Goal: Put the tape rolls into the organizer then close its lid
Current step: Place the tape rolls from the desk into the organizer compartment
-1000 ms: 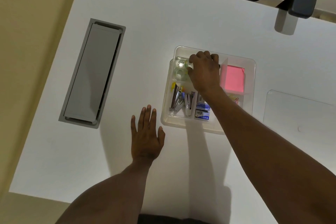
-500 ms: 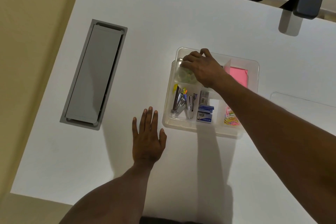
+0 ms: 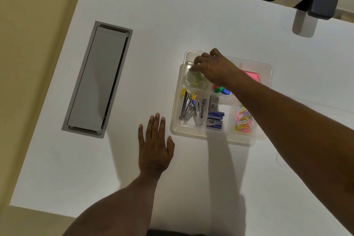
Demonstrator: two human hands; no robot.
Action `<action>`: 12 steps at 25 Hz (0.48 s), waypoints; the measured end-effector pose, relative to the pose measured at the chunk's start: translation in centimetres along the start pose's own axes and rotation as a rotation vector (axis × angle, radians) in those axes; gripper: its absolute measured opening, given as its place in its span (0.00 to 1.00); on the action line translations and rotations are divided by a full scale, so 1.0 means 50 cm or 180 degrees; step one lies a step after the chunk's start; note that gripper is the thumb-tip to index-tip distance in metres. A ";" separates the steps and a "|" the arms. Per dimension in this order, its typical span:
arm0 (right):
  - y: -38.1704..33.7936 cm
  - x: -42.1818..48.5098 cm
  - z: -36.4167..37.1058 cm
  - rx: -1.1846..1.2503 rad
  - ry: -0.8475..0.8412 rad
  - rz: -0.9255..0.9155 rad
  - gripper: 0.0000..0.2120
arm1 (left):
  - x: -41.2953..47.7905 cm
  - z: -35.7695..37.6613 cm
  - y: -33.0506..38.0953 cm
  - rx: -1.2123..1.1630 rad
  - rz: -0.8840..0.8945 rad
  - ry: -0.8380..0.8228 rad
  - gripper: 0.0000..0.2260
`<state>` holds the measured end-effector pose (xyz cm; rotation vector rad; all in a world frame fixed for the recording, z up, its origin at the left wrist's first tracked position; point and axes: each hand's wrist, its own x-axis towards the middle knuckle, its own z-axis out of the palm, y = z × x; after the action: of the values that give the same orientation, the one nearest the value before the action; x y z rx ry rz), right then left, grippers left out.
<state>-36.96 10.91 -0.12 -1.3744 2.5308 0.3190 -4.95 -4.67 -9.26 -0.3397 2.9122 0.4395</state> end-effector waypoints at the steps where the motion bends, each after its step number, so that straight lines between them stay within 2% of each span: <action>1: 0.000 0.002 0.000 -0.0019 0.0005 -0.0005 0.18 | 0.000 -0.001 0.000 -0.0012 -0.0002 0.0015 0.31; 9: -0.018 0.016 -0.004 -0.0330 -0.0005 -0.0068 0.11 | 0.004 0.003 0.000 -0.0011 -0.0028 -0.0049 0.31; 12: -0.018 0.016 -0.003 -0.0375 -0.0031 -0.0068 0.11 | 0.004 0.003 0.000 -0.0004 -0.0029 -0.0072 0.31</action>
<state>-36.66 9.77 -0.27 -1.4371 2.5237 0.4765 -5.11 -4.68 -9.42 -0.3456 2.8876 0.4408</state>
